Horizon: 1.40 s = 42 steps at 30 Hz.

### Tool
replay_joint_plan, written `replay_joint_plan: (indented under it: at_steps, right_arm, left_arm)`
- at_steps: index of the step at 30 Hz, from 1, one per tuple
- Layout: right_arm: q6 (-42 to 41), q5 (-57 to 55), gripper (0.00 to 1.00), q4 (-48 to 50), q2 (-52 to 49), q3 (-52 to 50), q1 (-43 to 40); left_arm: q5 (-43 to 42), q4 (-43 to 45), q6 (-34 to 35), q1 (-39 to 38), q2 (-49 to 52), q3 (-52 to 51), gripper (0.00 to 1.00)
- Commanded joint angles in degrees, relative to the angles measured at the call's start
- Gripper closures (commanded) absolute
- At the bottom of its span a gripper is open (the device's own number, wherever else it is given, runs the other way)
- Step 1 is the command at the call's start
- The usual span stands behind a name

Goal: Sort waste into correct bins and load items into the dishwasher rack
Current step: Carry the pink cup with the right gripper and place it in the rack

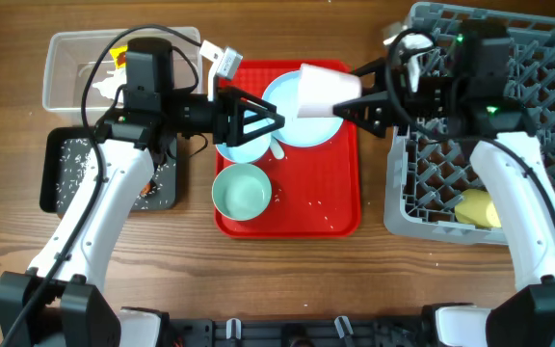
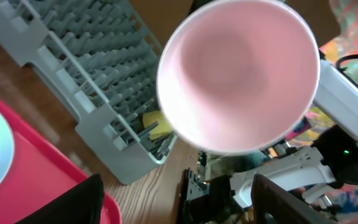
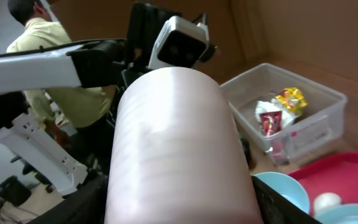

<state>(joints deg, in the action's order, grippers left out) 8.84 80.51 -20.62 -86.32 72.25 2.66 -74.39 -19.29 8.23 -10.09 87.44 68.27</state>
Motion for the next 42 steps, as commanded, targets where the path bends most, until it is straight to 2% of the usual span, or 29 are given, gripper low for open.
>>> replay_joint_plan:
  at_steps: [1, 2, 3, 4, 6, 9, 11, 16, 20, 23, 26, 31, 35, 42]
  right_arm:
    - [-2.9, -1.6, 0.45, -1.0, 0.9, 0.4, -3.4]
    - [-4.0, -4.5, 0.46, -2.1, 0.9, 0.4, -4.7]
    - [-4.9, -8.2, 0.46, -3.7, 0.9, 0.4, -5.8]
    - [-5.0, -11.6, 0.45, -5.3, 0.9, 0.4, -6.6]
    - [-6.5, -18.7, 0.45, -8.1, 0.9, 0.4, -7.6]
    - [-9.4, -28.3, 0.44, -12.9, 1.2, 1.5, -8.5]
    - [-9.4, -32.5, 0.44, -18.1, 1.3, 4.1, -9.3]
    - [-9.5, -51.7, 0.44, -38.4, 1.5, 16.5, -11.0]
    - [-12.4, -62.8, 0.45, -48.8, 1.5, 23.7, -11.6]
    - [-15.3, -66.8, 0.46, -52.7, 1.4, 24.5, -15.4]
    - [-16.8, -67.2, 0.49, -55.7, 1.4, 24.5, -24.0]
    - [-19.8, -68.2, 0.49, -58.4, 0.9, 24.4, -36.9]
    - [-22.8, -73.9, 0.48, -59.9, -1.0, 24.4, -40.3]
    - [-25.6, -84.1, 0.47, -65.9, -8.7, 24.4, -40.5]
  left_arm:
    - [7.2, -0.7, -0.5, -0.2, 0.5, 0.2, 0.28]
    - [11.3, -1.4, -0.5, -0.2, 0.5, 0.2, 0.30]
    - [15.9, -2.0, -0.5, -0.2, 0.5, 0.2, 0.21]
    - [22.5, -3.1, -0.5, -0.2, 0.5, 0.2, 0.00]
    - [33.2, -4.2, -0.5, -0.2, 0.5, 0.2, 0.00]
    - [41.3, -4.2, -0.5, -0.2, 0.5, 0.2, 0.00]
    - [42.0, -4.2, -0.5, -0.2, 0.5, 0.2, 0.00]
    - [42.0, -4.2, -0.5, -0.2, 0.5, 0.2, 0.00]
    - [42.0, -4.2, -0.5, -0.2, 0.5, 0.2, 0.00]
    - [42.0, -4.2, -0.5, -0.2, 0.5, 0.2, 0.00]
    - [42.0, -4.2, -0.5, -0.2, 0.5, 0.2, 0.00]
    - [42.0, -4.2, -0.5, -0.2, 0.5, 0.2, 0.00]
    - [42.0, -4.2, -0.5, -0.2, 0.5, 0.2, 0.00]
    - [42.0, -4.2, -0.5, -0.2, 0.5, 0.2, 0.00]
